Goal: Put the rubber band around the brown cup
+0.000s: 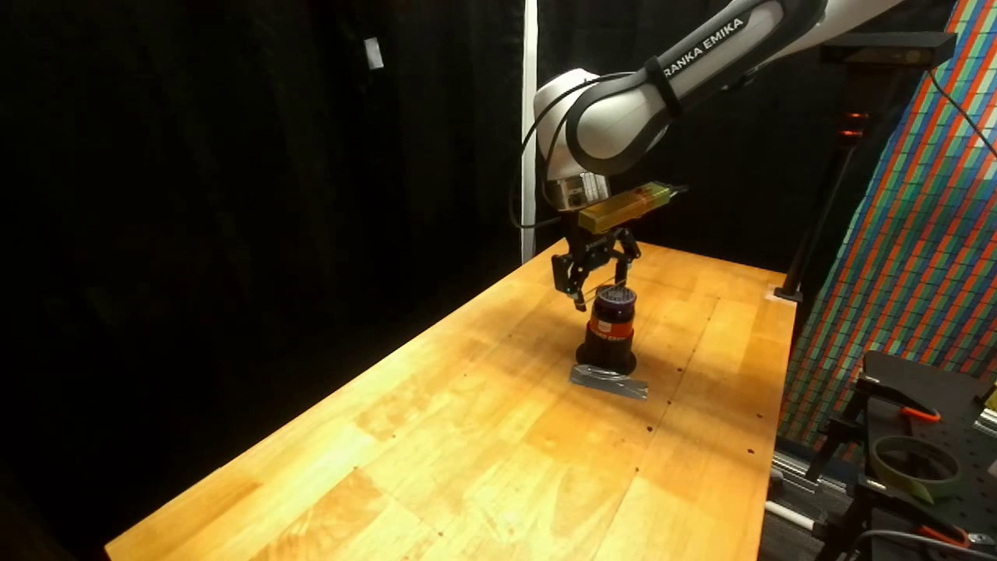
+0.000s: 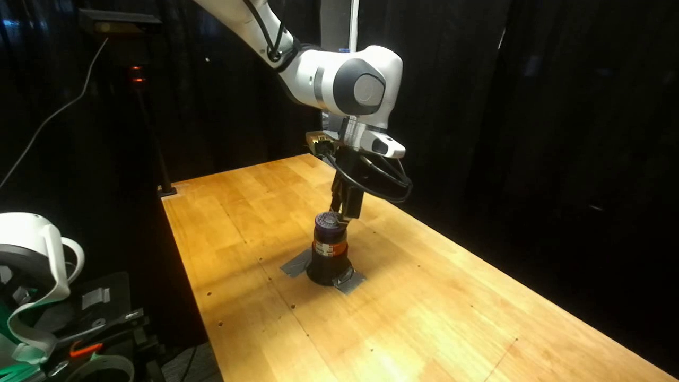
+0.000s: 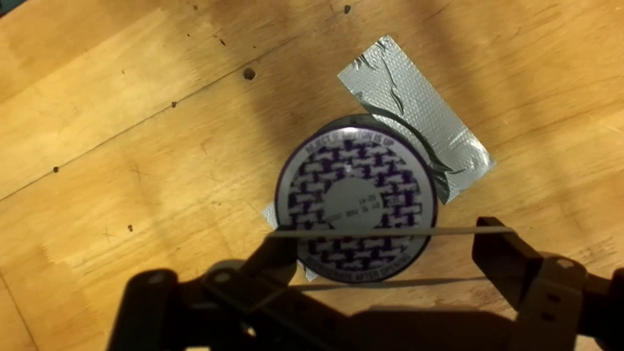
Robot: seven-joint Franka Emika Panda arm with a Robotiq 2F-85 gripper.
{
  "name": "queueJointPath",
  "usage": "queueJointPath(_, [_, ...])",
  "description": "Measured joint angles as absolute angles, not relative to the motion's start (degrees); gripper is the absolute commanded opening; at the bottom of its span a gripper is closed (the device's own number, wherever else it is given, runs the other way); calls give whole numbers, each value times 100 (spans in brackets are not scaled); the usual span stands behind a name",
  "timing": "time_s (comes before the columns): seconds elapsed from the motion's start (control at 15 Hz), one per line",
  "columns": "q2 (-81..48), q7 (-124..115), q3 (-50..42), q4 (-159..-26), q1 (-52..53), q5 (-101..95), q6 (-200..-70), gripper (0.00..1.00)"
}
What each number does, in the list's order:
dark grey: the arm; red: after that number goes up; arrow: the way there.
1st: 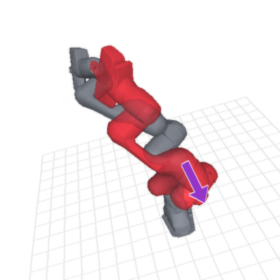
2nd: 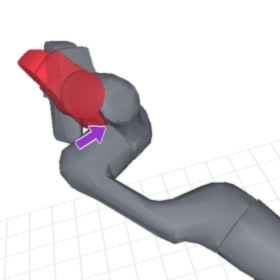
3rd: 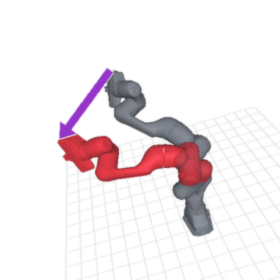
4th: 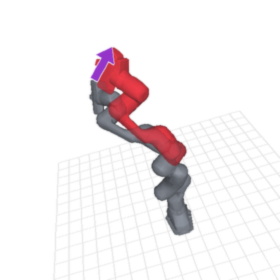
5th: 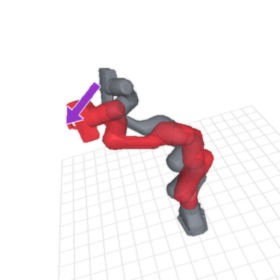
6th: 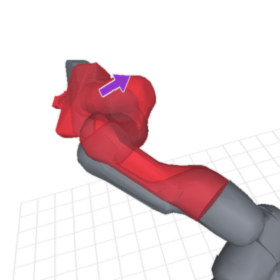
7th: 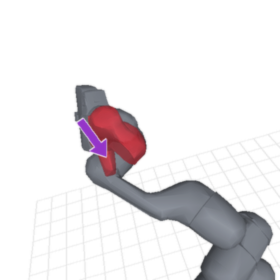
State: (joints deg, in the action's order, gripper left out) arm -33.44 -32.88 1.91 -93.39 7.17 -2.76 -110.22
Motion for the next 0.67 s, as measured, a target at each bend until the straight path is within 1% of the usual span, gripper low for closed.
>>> queueJointPath(0.67, [-3738,-2609,83,-8816,663,54,-9921,100])
